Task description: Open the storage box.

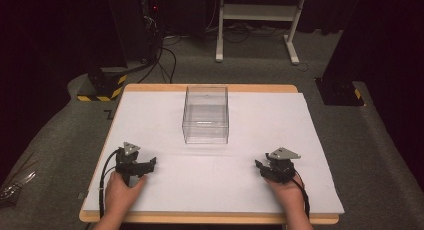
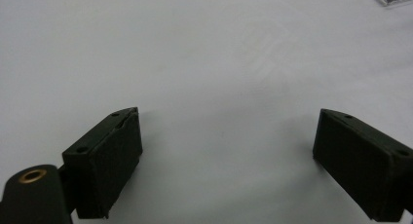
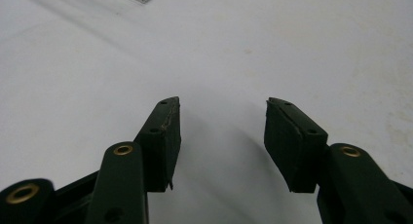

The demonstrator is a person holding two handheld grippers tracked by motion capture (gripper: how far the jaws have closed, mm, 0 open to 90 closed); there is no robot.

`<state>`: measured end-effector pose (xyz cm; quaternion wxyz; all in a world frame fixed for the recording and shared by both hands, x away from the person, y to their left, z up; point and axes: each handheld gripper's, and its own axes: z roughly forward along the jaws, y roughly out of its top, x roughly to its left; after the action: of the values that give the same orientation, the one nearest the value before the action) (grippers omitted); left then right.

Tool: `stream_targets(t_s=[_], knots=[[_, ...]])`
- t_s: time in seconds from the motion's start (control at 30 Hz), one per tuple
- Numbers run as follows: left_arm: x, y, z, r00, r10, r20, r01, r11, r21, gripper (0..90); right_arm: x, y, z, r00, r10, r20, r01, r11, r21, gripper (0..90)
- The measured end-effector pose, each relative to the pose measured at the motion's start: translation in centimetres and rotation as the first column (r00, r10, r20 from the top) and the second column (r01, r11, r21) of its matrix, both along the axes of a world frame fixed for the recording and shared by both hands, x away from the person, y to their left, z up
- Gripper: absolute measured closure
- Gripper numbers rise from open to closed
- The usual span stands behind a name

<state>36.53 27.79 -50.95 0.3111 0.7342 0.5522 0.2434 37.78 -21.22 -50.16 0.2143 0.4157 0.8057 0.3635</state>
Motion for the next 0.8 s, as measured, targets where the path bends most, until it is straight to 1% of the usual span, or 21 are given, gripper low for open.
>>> stream_targets(t_s=[0.37, 0.8], knots=[[0.03, 0.04, 0.0, 1.0, 0.001, -0.001, -0.001, 1.0, -0.009, 11.0, 0.09, -0.02, -0.01, 0.9999, -0.003, -0.011, 0.003, 1.0, 0.006, 47.4], [0.0, -0.01, -0.01, 1.0, 0.002, 0.0, -0.002, 1.0, -0.003, 10.9, 0.03, 0.04, -0.01, 1.0, 0.003, -0.005, -0.003, 1.0, -0.003, 44.9]])
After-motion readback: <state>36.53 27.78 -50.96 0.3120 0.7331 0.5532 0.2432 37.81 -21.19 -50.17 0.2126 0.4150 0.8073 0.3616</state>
